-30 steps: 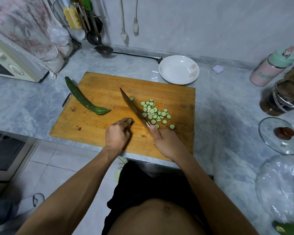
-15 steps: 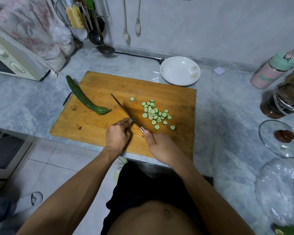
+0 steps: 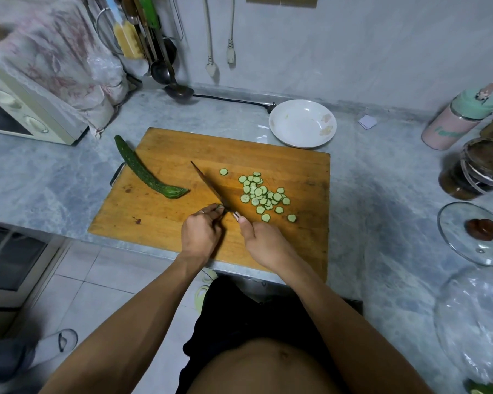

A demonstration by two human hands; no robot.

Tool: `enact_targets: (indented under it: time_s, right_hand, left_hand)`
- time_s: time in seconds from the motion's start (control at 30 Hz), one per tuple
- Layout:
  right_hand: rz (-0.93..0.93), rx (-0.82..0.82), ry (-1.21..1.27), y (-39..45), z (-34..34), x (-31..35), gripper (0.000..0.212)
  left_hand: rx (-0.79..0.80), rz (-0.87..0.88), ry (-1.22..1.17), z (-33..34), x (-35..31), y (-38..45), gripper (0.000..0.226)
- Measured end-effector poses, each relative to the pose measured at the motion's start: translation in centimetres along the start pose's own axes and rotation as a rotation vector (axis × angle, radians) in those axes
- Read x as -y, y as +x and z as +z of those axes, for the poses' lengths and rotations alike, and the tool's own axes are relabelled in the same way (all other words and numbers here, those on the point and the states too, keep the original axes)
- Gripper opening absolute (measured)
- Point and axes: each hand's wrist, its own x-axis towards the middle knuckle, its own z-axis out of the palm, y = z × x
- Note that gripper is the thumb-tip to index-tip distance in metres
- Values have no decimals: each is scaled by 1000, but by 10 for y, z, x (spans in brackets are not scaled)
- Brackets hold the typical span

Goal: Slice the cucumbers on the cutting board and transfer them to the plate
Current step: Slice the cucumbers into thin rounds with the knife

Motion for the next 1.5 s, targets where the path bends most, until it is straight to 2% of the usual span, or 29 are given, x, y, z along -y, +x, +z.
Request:
enact_targets:
  time_s: [0.17, 0.5, 0.63, 0.73, 0.9, 1.0, 1.5]
  right_hand:
    - [62, 40, 119, 0, -14, -9, 69]
    - [18, -17, 106, -10, -34, -18, 64]
    - [-29, -4, 90, -19, -30, -13, 72]
    - [-64, 26, 53, -22, -26, -9, 64]
    - [-82, 38, 2, -24, -20, -7, 67]
    - [-72, 53, -16, -27, -19, -3, 62]
    - [-5, 78, 26, -16, -2, 9, 66]
  left_hand:
    - [-12, -5, -16, -1, -1, 1, 38]
    - [-61, 17, -58, 3, 5, 0, 32]
    - [-77, 76, -50, 5, 10, -2, 33]
    - [-79, 102, -52, 6, 12, -2, 34]
    - [-71, 79, -53, 7, 12, -2, 33]
    - [-83, 90, -58, 8, 12, -2, 33]
    - [-82, 130, -57, 12, 19, -1, 38]
